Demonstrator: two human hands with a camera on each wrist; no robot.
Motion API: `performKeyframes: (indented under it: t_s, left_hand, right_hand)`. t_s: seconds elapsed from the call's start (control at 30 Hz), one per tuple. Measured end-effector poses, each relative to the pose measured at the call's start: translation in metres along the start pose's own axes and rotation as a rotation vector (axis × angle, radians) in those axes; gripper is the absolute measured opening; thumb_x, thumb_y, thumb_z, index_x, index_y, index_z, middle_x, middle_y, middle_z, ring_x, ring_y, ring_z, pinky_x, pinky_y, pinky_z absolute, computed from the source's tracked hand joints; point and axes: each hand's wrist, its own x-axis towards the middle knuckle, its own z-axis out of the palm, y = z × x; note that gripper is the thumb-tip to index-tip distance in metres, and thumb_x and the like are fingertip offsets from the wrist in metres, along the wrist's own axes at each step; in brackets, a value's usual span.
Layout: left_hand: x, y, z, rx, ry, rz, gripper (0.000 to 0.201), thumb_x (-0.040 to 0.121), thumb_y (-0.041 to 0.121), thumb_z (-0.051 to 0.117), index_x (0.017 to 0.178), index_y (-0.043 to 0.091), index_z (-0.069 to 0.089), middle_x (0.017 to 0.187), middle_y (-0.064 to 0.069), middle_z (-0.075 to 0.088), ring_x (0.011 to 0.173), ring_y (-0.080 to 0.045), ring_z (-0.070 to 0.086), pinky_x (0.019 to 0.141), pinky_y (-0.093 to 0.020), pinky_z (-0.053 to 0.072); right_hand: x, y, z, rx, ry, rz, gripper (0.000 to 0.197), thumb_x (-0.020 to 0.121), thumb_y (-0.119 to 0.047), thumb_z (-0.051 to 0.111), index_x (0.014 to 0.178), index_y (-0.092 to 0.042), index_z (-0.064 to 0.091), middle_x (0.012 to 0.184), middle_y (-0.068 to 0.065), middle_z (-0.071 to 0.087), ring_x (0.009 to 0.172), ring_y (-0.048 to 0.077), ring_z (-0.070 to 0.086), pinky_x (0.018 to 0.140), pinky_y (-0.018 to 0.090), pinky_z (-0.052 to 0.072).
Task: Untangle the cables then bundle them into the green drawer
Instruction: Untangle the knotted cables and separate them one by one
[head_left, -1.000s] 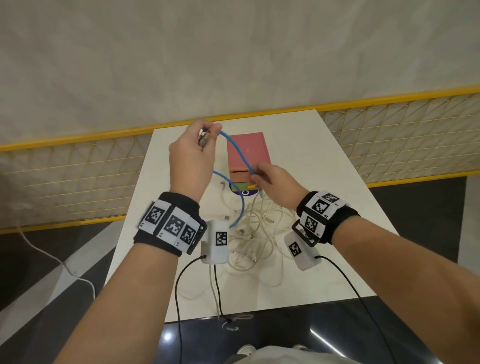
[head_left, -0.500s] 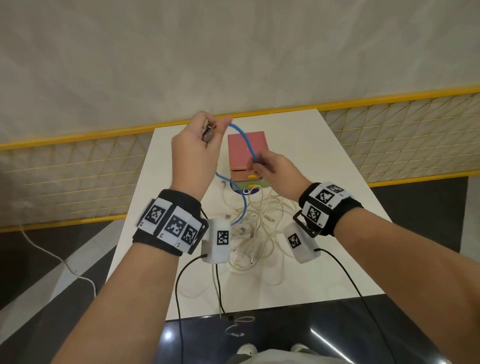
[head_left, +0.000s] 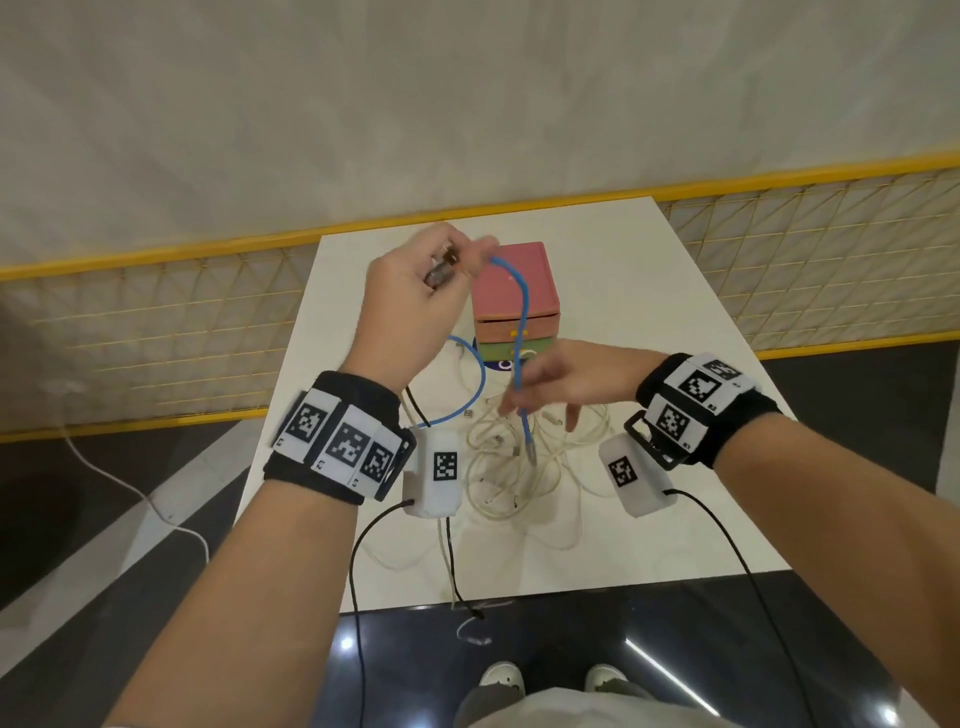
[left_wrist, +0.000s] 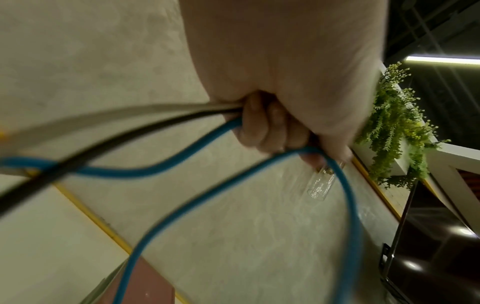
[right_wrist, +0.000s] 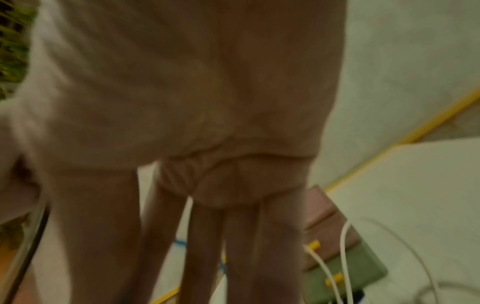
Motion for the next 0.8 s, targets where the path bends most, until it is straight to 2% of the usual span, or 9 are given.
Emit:
performKeyframes:
  t_s: [0.07, 0.17, 0.23, 0.33, 0.47, 0.53, 0.63, 0.7, 0.8]
  left_hand:
    - [-0.009, 0.011, -0.004, 0.063, -0.327, -0.046, 0.029, 0.093, 0.032, 0.064, 0.065, 0.024, 0.063, 0.065, -0.016, 0.056, 0.058, -0.009, 0.042, 0.056, -0.020, 0.034]
    - [-0.018, 0.027, -0.010, 0.103, -0.856, -0.143, 0.024, 0.085, 0.041, 0.065, 0.086, 0.020, 0.078, 0.064, 0.007, 0.067, 0.056, -0.002, 0.052, 0.054, -0.009, 0.038]
    - [-0.022, 0.029, -0.010, 0.004, -0.991, -0.195, 0.025, 0.087, 0.030, 0.065, 0.104, 0.015, 0.075, 0.054, 0.015, 0.061, 0.047, -0.001, 0.046, 0.050, -0.010, 0.034]
    - [-0.023, 0.025, -0.006, -0.163, -0.915, -0.199, 0.032, 0.088, 0.017, 0.068, 0.120, 0.015, 0.067, 0.060, 0.011, 0.055, 0.050, -0.012, 0.043, 0.049, -0.015, 0.032]
    - [-0.019, 0.020, 0.006, -0.145, -0.573, -0.171, 0.030, 0.093, 0.006, 0.063, 0.123, 0.013, 0.062, 0.052, 0.022, 0.053, 0.044, 0.001, 0.043, 0.049, -0.008, 0.033]
    - [-0.016, 0.014, 0.010, -0.175, -0.421, -0.206, 0.022, 0.095, 0.007, 0.059, 0.116, 0.012, 0.065, 0.046, 0.017, 0.041, 0.041, -0.002, 0.035, 0.044, -0.010, 0.030]
    - [-0.017, 0.008, 0.009, -0.236, -0.294, -0.226, 0.017, 0.098, 0.009, 0.054, 0.108, 0.010, 0.067, 0.048, 0.015, 0.035, 0.043, -0.005, 0.029, 0.043, -0.015, 0.027]
    - [-0.015, 0.008, 0.004, -0.269, -0.203, -0.207, 0.015, 0.099, 0.010, 0.053, 0.102, 0.011, 0.068, 0.048, 0.015, 0.034, 0.043, -0.008, 0.026, 0.043, -0.018, 0.025]
    - [-0.009, 0.007, -0.012, -0.237, -0.080, -0.177, 0.017, 0.098, 0.012, 0.054, 0.095, 0.020, 0.068, 0.047, 0.017, 0.035, 0.044, -0.009, 0.024, 0.043, -0.018, 0.024]
  right_hand:
    - [-0.006, 0.005, -0.011, -0.257, -0.186, 0.062, 0.037, 0.087, -0.013, 0.062, 0.123, -0.025, 0.063, 0.107, -0.031, 0.063, 0.105, 0.004, 0.061, 0.080, 0.026, 0.055]
    - [-0.008, 0.011, -0.029, -0.567, -0.223, 0.214, 0.064, 0.079, -0.001, 0.063, 0.135, -0.027, 0.048, 0.136, -0.008, 0.054, 0.128, 0.015, 0.048, 0.106, 0.038, 0.042]
    - [-0.007, 0.006, -0.032, -0.649, -0.039, 0.081, 0.061, 0.082, 0.005, 0.056, 0.136, -0.022, 0.048, 0.138, 0.003, 0.054, 0.128, 0.020, 0.049, 0.106, 0.037, 0.041]
    - [-0.010, -0.015, -0.020, -0.364, 0.061, -0.307, 0.041, 0.090, -0.004, 0.057, 0.130, -0.011, 0.051, 0.131, -0.002, 0.056, 0.120, 0.013, 0.054, 0.099, 0.024, 0.045]
    - [-0.001, -0.035, 0.019, -0.330, -0.050, -0.282, 0.041, 0.086, 0.013, 0.044, 0.124, 0.002, 0.054, 0.123, -0.002, 0.056, 0.116, 0.009, 0.053, 0.090, 0.004, 0.041]
    - [0.005, -0.037, 0.037, -0.219, -0.128, -0.290, 0.045, 0.085, 0.011, 0.046, 0.125, -0.007, 0.058, 0.127, -0.004, 0.060, 0.118, 0.004, 0.055, 0.101, 0.013, 0.041]
    - [0.005, -0.033, 0.049, -0.227, -0.136, -0.247, 0.018, 0.090, -0.013, 0.060, 0.106, -0.013, 0.067, 0.104, -0.001, 0.071, 0.089, 0.004, 0.063, 0.084, 0.022, 0.049]
    - [0.004, -0.023, 0.053, -0.313, -0.187, -0.154, 0.016, 0.090, -0.027, 0.062, 0.095, -0.015, 0.071, 0.083, 0.002, 0.069, 0.072, 0.010, 0.058, 0.072, 0.029, 0.047]
    - [0.002, -0.007, 0.054, -0.391, -0.180, -0.060, 0.026, 0.094, -0.032, 0.052, 0.090, -0.015, 0.071, 0.088, 0.009, 0.071, 0.078, 0.024, 0.062, 0.077, 0.040, 0.050]
